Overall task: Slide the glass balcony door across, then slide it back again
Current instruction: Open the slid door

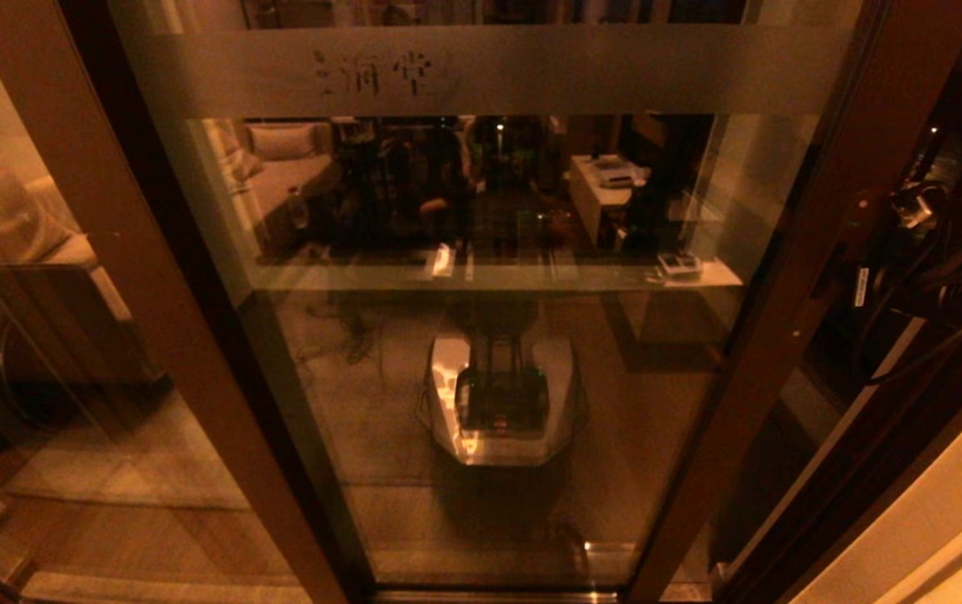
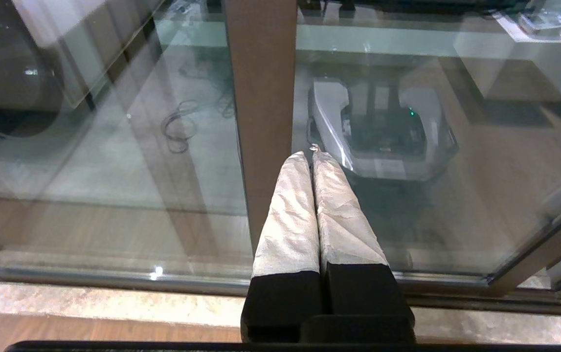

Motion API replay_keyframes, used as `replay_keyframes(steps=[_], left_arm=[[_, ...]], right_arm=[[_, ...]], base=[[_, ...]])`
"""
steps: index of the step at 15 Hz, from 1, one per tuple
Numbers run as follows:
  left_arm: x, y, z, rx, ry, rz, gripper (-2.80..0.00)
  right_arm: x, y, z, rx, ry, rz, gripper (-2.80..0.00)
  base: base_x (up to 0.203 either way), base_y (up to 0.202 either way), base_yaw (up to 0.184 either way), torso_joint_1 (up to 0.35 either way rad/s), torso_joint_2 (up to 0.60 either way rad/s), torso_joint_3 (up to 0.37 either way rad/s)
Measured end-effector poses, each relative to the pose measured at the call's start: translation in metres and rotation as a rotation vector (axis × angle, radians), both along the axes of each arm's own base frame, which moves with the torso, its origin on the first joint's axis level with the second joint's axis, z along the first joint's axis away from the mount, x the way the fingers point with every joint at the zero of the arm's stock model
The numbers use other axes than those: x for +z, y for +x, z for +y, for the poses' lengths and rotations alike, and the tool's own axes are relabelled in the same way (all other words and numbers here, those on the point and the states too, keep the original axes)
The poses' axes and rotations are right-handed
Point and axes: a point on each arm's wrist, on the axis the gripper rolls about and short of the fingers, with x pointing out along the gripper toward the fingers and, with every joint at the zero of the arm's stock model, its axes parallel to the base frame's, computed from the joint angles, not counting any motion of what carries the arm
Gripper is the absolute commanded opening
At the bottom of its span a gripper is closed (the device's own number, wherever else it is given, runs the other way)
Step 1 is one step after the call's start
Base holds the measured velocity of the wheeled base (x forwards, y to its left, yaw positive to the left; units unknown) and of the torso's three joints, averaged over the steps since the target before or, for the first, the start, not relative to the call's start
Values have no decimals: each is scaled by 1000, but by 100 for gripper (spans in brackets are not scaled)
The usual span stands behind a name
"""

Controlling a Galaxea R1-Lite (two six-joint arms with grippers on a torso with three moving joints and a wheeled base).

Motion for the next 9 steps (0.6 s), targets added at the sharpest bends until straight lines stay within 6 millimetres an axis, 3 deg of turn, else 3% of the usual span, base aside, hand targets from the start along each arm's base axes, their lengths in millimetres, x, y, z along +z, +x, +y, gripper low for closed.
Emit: replay_keyframes(steps=[9], left_arm=[[0, 0, 0, 0, 0, 0, -280]], right_arm=[[2, -2, 25, 76, 16, 0, -280]], base=[[0, 0, 0, 0, 0, 0]])
